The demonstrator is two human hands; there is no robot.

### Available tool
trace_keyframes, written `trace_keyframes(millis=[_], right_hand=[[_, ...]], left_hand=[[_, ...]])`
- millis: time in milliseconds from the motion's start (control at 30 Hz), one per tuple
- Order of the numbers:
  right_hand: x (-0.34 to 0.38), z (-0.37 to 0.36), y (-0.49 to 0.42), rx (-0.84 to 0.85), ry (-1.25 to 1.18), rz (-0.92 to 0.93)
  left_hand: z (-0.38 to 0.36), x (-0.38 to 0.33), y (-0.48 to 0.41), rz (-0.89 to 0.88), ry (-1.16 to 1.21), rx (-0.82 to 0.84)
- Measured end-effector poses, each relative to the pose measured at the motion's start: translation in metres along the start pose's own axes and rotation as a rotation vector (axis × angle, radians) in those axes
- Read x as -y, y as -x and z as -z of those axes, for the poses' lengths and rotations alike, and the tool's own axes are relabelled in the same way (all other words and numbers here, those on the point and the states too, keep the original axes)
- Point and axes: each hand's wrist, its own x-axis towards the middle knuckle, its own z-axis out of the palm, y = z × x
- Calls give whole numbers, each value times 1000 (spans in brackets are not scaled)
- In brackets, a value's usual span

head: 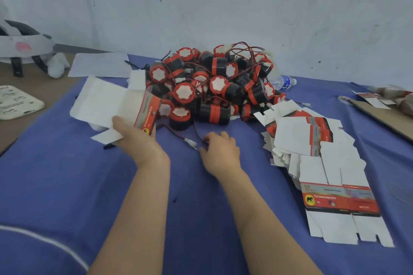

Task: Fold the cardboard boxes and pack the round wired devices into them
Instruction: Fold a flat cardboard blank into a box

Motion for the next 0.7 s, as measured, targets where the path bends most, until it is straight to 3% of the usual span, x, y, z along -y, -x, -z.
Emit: trace_keyframes(millis=[100, 267, 600, 700], right_hand=[[1, 4, 1, 4, 100, -37], [-34, 35, 3, -139, 18, -293], [-44, 50, 12, -97, -51, -359], [-31, 47, 15, -134, -22, -230]], left_hand=[[1, 0, 0, -30, -8, -7], [0, 5, 1, -32, -23, 2], [-2, 11, 8, -34, -156, 96], [-4, 14, 13, -22, -178, 120]])
